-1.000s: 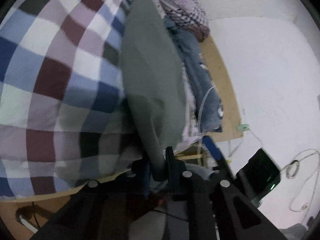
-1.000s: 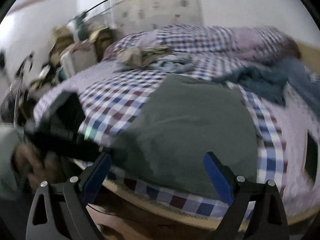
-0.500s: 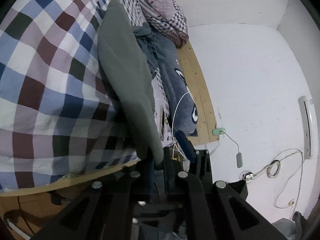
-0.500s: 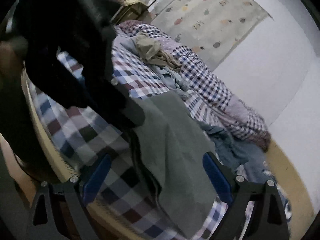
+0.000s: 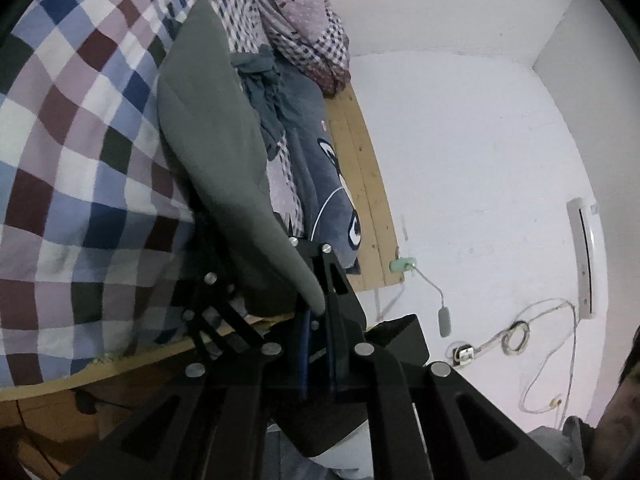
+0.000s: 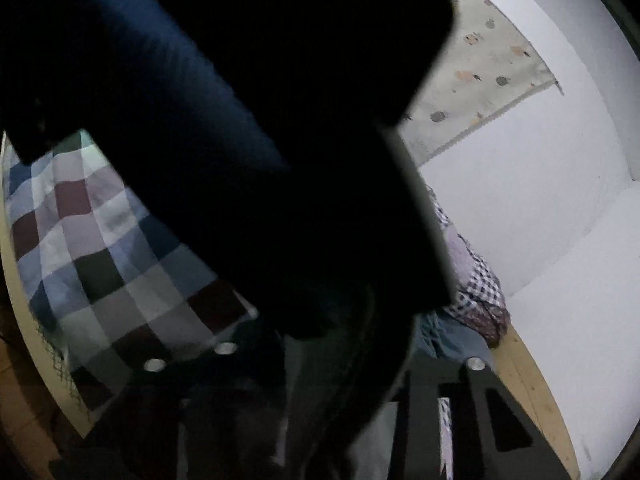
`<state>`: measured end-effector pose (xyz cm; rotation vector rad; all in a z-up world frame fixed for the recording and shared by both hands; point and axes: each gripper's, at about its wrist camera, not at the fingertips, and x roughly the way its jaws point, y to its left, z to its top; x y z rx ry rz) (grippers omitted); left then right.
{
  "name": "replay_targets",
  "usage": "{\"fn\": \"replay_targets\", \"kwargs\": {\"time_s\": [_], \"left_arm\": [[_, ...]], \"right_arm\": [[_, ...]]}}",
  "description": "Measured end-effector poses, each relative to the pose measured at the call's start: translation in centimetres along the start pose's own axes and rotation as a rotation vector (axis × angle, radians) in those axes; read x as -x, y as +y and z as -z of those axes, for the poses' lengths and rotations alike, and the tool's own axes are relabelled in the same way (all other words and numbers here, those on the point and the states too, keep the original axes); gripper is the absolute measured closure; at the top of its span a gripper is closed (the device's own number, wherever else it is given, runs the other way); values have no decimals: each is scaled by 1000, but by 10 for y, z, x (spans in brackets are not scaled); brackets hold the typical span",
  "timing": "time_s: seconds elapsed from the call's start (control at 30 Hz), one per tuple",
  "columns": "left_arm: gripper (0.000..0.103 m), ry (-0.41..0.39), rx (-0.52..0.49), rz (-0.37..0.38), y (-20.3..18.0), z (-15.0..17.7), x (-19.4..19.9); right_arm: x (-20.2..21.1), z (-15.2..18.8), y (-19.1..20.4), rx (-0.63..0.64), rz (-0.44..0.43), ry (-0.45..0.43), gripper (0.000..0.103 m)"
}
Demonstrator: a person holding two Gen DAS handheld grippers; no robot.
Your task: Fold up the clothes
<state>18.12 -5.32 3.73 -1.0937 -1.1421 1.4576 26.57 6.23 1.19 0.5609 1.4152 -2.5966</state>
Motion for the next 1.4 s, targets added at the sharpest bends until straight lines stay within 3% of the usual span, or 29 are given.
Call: {"fn": "replay_targets", "kwargs": {"time_s": [0.13, 0.17, 0.2, 0.23, 0.27, 0.3, 0.5, 0.6, 0.8, 1.07, 1.13, 1.17, 1.2, 1.3, 1.37, 1.4], "left_arm": [[95, -25, 8, -25, 4, -6, 8], [85, -31, 8, -33, 5, -7, 10], [68, -40, 11, -41, 6, -9, 13], [57, -54, 15, -50, 7, -12, 16], [38, -69, 20, -59, 8, -15, 19], [29, -85, 25, -69, 9, -19, 22], [21, -141, 43, -122, 13, -55, 20], [20, -147, 30, -149, 14, -82, 8], [20, -93, 21, -288, 28, -145, -25], [21, -13, -12, -345, 33, -203, -60], [30, 1, -30, -370, 32, -209, -66], [41, 5, -41, -383, 31, -210, -67], [63, 8, -52, -397, 31, -212, -68], [73, 20, -87, -436, 28, -216, -72], [76, 15, -104, -448, 25, -219, -76], [77, 9, -111, -451, 22, -219, -75]], "right_arm": [[-5, -1, -11, -47, -30, 0, 84], [-4, -1, -16, -66, -36, -2, 84], [-2, -1, -22, -88, -42, -4, 85], [-1, 0, -28, -111, -49, -7, 85], [1, 0, -33, -130, -54, -10, 85], [3, 1, -38, -148, -60, -13, 85], [15, -2, -62, -241, -99, -30, 85], [20, -1, -75, -276, -121, -38, 86], [31, 6, -82, -330, -150, -53, 86], [35, 17, -92, -370, -176, -60, 86], [34, 18, -93, -368, -177, -59, 86], [33, 18, -92, -363, -175, -56, 86], [31, 19, -91, -357, -173, -52, 86], [28, 20, -79, -324, -163, -29, 85], [17, 21, -67, -278, -150, 4, 76], [14, 21, -60, -258, -145, 19, 66]]}}
